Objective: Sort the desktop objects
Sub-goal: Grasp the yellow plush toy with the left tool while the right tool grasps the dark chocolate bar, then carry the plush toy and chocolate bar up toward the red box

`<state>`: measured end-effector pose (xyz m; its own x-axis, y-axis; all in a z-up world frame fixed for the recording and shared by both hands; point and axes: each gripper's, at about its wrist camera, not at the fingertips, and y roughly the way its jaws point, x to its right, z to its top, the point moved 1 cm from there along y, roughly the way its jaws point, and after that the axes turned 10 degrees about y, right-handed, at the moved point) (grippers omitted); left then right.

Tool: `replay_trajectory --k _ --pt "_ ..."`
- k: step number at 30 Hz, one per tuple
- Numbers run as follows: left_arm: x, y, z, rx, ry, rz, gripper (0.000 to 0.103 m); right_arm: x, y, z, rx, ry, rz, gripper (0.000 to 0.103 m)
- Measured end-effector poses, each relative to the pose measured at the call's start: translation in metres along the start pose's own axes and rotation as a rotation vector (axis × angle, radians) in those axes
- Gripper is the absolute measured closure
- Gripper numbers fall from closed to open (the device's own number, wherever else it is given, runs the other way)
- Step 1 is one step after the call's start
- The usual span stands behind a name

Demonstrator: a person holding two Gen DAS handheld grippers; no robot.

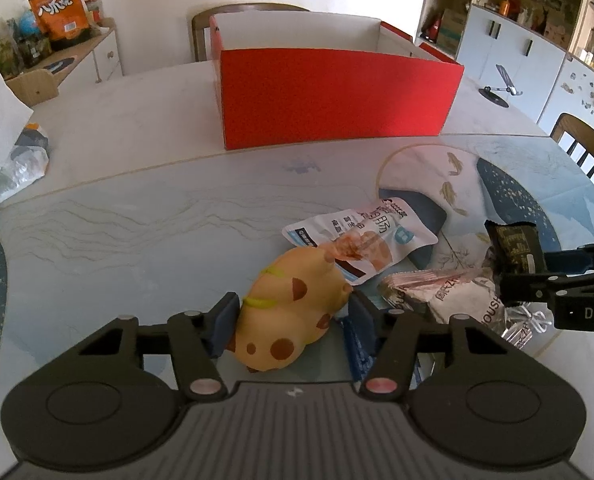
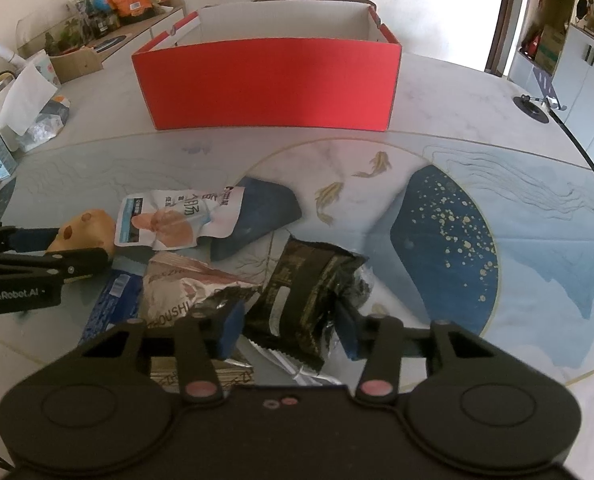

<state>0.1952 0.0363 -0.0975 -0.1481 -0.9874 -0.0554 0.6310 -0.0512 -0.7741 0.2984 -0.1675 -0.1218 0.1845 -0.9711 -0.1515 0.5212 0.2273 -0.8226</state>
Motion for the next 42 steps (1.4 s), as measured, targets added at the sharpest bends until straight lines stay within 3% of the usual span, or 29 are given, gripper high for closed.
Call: replay_trajectory --k 25,42 --pt "0.002 -0.031 0.020 0.055 -0.033 -0.008 0.047 0.010 -0.021 0.008 0.062 0.014 0.016 0.062" --pt "0.015 -0.052 0.050 0.082 -0.081 -0.037 0.047 0.005 -0.050 0.029 0.116 0.009 0.065 0.062"
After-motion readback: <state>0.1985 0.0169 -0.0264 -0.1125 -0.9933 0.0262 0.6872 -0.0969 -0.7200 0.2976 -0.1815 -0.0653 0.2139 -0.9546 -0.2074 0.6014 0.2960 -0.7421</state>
